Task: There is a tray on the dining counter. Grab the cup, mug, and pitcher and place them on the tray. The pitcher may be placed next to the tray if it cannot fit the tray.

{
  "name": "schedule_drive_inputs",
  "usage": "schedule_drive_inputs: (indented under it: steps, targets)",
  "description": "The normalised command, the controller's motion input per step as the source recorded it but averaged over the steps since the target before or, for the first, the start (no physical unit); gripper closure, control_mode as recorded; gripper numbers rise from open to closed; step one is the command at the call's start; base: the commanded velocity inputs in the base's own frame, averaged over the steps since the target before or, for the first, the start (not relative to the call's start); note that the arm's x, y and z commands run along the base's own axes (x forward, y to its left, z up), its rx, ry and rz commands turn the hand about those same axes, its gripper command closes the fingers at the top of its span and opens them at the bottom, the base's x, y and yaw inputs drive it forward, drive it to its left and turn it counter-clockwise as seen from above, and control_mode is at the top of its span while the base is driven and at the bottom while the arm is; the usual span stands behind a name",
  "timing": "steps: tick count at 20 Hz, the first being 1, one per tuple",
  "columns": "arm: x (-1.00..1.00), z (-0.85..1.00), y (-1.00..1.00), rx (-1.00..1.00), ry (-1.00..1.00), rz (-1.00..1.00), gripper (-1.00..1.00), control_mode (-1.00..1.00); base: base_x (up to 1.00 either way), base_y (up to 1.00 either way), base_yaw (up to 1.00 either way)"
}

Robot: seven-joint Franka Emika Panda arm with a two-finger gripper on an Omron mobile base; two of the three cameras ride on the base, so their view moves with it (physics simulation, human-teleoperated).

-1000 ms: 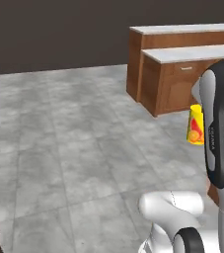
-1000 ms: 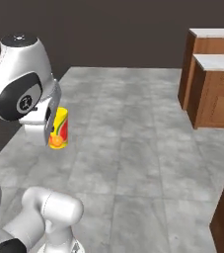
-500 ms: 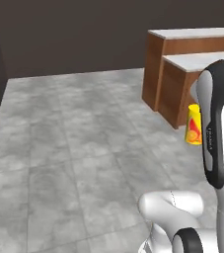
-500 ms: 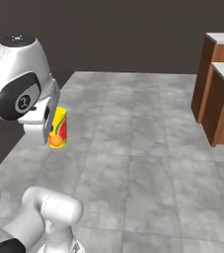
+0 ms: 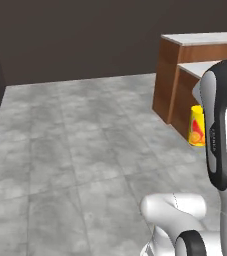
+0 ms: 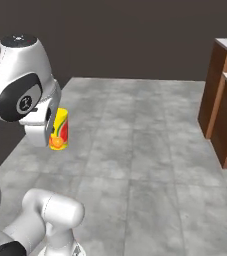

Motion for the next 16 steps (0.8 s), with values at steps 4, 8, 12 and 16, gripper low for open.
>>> schedule_drive_inputs:
  steps: [4, 8, 12, 16]
  targets:
    - [0.00, 0.00, 0.00, 0.00, 0.00, 0.00, 1.00, 1.00, 1.00, 0.08, 0.00]
    - [0.00, 0.00, 0.00, 0.00, 0.00, 0.00, 1.00, 1.00, 1.00, 0.09, 0.00]
    - [0.00, 0.00, 0.00, 0.00, 0.00, 0.00, 1.00, 1.00, 1.00, 0.12, 0.00]
    - [0.00, 0.00, 0.00, 0.00, 0.00, 0.00, 1.00, 1.00, 1.00, 0.10, 0.00]
